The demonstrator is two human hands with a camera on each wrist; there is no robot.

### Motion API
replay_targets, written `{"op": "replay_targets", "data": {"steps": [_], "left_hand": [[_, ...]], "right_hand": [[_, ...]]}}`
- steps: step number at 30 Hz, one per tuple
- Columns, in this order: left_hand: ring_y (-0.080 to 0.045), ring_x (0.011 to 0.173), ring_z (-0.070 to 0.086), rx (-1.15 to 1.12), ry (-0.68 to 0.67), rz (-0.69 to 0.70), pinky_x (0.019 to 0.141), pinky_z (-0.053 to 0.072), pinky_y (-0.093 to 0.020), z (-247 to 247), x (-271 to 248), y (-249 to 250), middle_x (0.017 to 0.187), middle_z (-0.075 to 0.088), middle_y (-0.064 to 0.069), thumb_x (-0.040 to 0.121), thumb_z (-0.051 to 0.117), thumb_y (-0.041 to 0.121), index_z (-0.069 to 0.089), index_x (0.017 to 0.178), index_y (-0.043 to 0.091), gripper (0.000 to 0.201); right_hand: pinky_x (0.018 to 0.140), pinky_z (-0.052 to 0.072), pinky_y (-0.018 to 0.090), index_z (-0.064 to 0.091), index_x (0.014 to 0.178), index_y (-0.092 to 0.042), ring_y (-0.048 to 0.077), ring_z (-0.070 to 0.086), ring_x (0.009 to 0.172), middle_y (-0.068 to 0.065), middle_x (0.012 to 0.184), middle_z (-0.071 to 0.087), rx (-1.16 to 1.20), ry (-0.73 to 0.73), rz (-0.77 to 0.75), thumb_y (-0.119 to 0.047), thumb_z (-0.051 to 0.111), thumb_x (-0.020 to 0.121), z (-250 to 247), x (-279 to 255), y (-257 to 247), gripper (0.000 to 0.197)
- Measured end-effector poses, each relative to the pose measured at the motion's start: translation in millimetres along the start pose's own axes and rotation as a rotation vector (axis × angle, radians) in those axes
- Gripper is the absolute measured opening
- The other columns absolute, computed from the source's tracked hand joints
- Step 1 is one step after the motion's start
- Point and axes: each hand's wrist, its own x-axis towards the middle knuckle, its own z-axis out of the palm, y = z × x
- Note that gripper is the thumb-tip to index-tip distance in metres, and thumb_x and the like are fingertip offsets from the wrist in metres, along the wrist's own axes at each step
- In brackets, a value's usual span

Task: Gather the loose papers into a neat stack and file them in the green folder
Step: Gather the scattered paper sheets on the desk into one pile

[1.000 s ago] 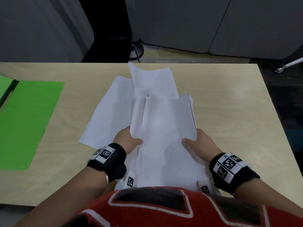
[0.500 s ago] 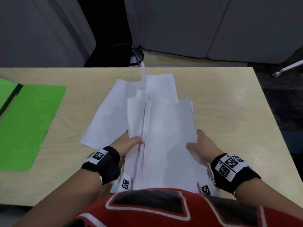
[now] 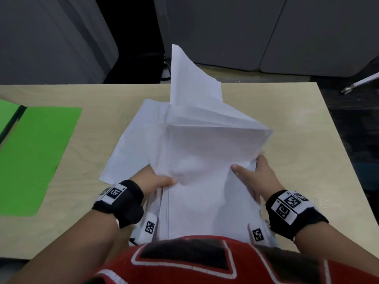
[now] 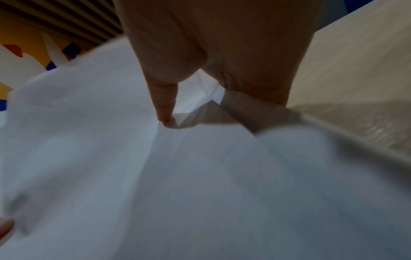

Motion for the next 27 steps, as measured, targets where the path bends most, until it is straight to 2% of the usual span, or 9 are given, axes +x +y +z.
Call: {"op": "replay_targets", "data": {"steps": [3,6,9,11,13,16,20,23,27], "left_hand": [[-0.018,0.089,0.072,-0.003,-0.004,-0.030,0.080,0.054,-0.029,-0.8,0.3,-2.3,0.095,0.077,-0.005,0.061,0.076,0.011,0.070,0.103,0.014,0.043],[-0.008,0.055,0.065,0.086,0.020,-0.049,0.049,0.046,-0.016,2.5,2.8,-0.2,0.079,0.073,-0.008,0.072,0.073,0.004,0.070,0.095,0.012,0.025],[-0.013,0.056,0.063,0.213,-0.006,-0.073,0.056,0.047,-0.019,-0.3,10.6,1.8,0.074,0.072,-0.015,0.066,0.075,0.012,0.069,0.089,0.009,0.024],[-0.010,0.061,0.067,0.295,-0.043,-0.085,0.061,0.052,-0.020,-6.2,16.9,4.2,0.072,0.073,-0.001,0.069,0.077,0.018,0.068,0.092,0.013,0.025],[-0.018,0.090,0.068,0.322,-0.019,-0.057,0.082,0.052,-0.030,-16.2,28.4,5.7,0.099,0.072,0.000,0.073,0.076,0.026,0.066,0.107,0.016,0.036],[-0.026,0.103,0.060,0.433,0.258,-0.028,0.085,0.046,-0.032,-39.9,50.5,7.8,0.119,0.063,-0.008,0.083,0.067,0.032,0.060,0.115,0.016,0.037],[-0.043,0.122,0.046,0.648,0.576,-0.221,0.099,0.040,-0.044,-73.4,76.9,13.7,0.142,0.036,-0.019,0.082,0.061,0.042,0.042,0.135,0.016,0.062],[-0.045,0.127,0.040,0.603,0.577,-0.349,0.100,0.037,-0.050,-85.7,87.0,15.1,0.144,0.033,-0.021,0.082,0.057,0.050,0.026,0.142,0.009,0.079],[-0.044,0.129,0.041,0.578,0.553,-0.299,0.102,0.037,-0.048,-75.3,91.7,19.8,0.146,0.035,-0.021,0.085,0.052,0.052,0.026,0.143,0.006,0.079]], "right_hand": [[0.055,0.051,0.015,0.044,0.129,-0.008,0.013,0.065,0.091,0.008,0.116,0.062,0.136,-0.061,0.037,-0.014,0.077,0.080,3.8,2.6,-2.2,0.060],[0.061,0.057,0.018,0.050,0.119,-0.012,0.015,0.068,0.087,0.007,0.109,0.068,0.104,-0.111,0.040,-0.011,0.078,0.073,12.9,10.2,-0.4,0.054],[0.079,0.059,0.042,0.059,0.112,-0.022,0.022,0.072,0.088,0.001,0.102,0.073,-0.001,-0.099,0.070,-0.025,0.078,0.063,19.4,16.3,6.3,0.052],[0.077,0.058,0.038,0.060,0.107,-0.018,0.022,0.070,0.085,0.002,0.098,0.072,-0.100,-0.061,0.059,-0.020,0.073,0.074,22.2,17.3,6.3,0.035],[0.079,0.057,0.039,0.058,0.102,-0.017,0.024,0.067,0.085,0.003,0.097,0.069,-0.189,-0.020,0.041,-0.018,0.067,0.081,24.2,18.7,6.1,0.023],[0.084,0.055,0.041,0.057,0.107,-0.017,0.026,0.065,0.090,0.004,0.099,0.068,-0.257,-0.016,0.011,-0.016,0.061,0.085,27.5,17.8,6.3,0.023],[0.083,0.051,0.035,0.055,0.121,-0.015,0.027,0.063,0.095,0.004,0.105,0.066,-0.282,-0.013,-0.003,-0.016,0.057,0.088,28.1,18.6,7.2,0.033],[0.077,0.045,0.029,0.054,0.122,-0.014,0.025,0.061,0.090,0.002,0.101,0.064,-0.245,-0.012,-0.004,-0.014,0.056,0.090,26.5,18.4,9.0,0.033],[0.075,0.043,0.027,0.054,0.123,-0.015,0.024,0.060,0.089,0.003,0.100,0.064,-0.171,0.019,-0.023,-0.012,0.055,0.090,23.7,18.8,8.6,0.033]]}}
